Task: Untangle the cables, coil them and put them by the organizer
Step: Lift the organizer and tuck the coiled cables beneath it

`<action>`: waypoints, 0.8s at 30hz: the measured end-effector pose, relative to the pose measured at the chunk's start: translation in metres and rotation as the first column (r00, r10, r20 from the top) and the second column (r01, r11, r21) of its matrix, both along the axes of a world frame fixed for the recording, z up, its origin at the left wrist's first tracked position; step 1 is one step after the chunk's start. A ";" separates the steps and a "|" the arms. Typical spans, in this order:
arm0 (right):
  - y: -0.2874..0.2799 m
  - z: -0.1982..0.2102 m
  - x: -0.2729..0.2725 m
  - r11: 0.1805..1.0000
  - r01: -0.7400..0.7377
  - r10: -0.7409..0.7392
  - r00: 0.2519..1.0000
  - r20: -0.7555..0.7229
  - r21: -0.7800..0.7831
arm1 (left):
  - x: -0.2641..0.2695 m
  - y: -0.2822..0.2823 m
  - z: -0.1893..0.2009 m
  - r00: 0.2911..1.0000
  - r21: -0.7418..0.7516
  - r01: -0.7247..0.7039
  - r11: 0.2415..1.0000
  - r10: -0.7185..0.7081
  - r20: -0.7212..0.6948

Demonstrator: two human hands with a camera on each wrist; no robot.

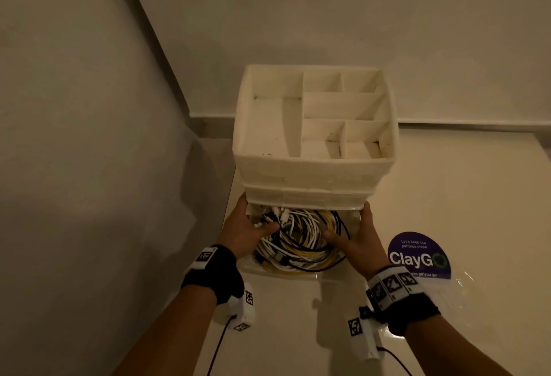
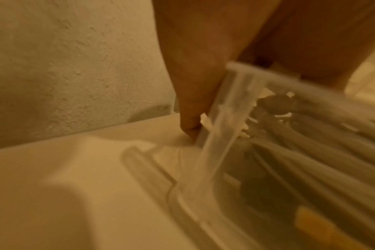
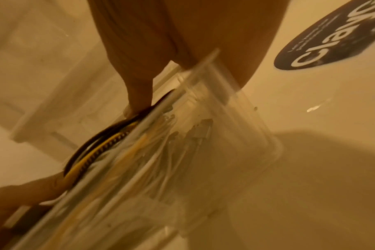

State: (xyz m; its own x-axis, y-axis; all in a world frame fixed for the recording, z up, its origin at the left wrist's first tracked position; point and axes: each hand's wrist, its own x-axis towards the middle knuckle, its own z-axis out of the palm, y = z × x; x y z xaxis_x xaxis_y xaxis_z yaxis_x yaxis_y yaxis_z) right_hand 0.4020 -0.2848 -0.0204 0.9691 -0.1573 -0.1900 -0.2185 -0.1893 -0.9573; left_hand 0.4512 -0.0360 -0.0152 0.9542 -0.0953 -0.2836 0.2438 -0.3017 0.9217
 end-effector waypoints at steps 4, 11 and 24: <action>0.004 -0.006 0.008 0.995 0.082 -0.083 0.997 -0.011 -0.049 | 0.011 -0.014 -0.004 0.996 0.035 -0.085 0.996 0.086 -0.015; 0.005 -0.005 0.030 0.961 0.274 -0.275 0.959 -0.064 -0.020 | 0.021 -0.023 -0.005 0.966 0.086 -0.242 0.967 0.232 0.110; 0.009 0.001 0.037 0.946 0.295 -0.300 0.954 -0.013 -0.135 | 0.017 -0.028 0.006 0.964 0.101 -0.216 0.971 0.195 0.182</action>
